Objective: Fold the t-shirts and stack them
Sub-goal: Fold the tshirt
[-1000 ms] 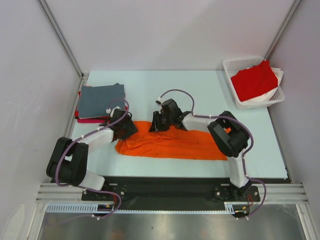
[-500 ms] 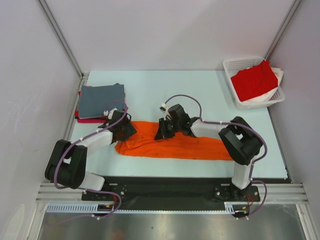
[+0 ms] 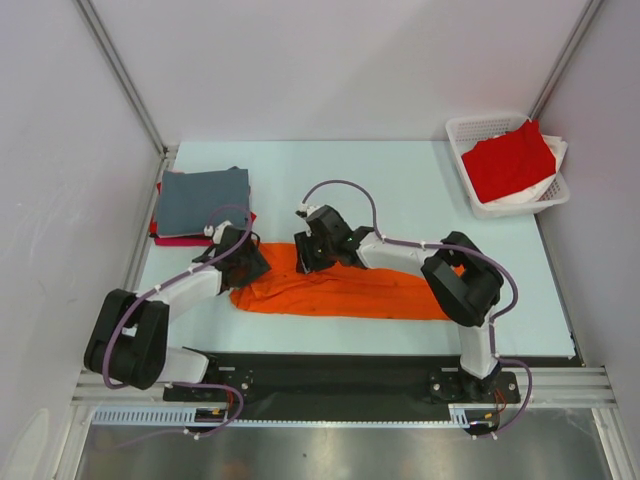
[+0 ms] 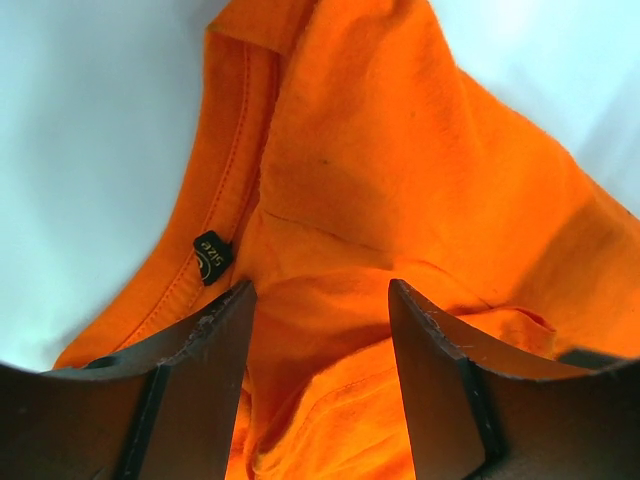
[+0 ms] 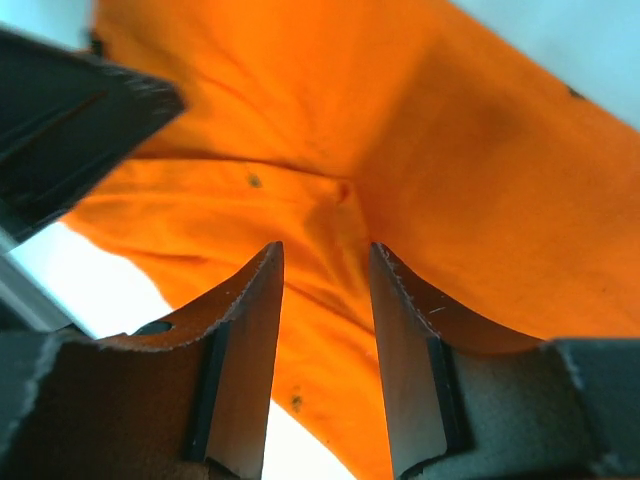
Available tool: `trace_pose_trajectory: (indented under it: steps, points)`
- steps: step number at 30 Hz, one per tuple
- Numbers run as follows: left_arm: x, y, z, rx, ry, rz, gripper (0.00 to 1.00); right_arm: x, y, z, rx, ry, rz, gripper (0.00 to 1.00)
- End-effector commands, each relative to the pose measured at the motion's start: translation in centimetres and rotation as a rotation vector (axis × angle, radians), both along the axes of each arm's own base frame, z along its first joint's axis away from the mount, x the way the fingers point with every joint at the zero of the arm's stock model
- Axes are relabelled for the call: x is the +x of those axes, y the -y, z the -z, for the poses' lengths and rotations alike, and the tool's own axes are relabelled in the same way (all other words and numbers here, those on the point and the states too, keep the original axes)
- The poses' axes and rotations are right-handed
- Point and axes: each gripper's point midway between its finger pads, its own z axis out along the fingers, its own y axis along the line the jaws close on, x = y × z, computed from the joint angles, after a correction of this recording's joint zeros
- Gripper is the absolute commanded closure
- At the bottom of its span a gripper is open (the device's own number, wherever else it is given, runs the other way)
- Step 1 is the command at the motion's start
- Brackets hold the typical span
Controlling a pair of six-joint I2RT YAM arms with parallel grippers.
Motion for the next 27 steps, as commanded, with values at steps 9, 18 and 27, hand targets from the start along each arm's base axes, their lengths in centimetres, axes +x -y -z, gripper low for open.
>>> trace_pose_trajectory:
  steps: [9,18,27]
  points:
    - [-1.1,-1.0,0.4,0.025,-0.018,-0.022,0.38,1.1,-0.2,1.7,-0.085,0.036,0.004,0.89]
    - [-1.2,-1.4,0.7,0.042,-0.02,-0.025,0.38,-3.2,2.3,-1.7,0.029,0.016,-0.071,0.94]
    - [-1.5,-1.8,0.4,0.058,-0.009,-0.025,0.38,-8.4,4.5,-0.1,0.078,-0.081,-0.18,0.52]
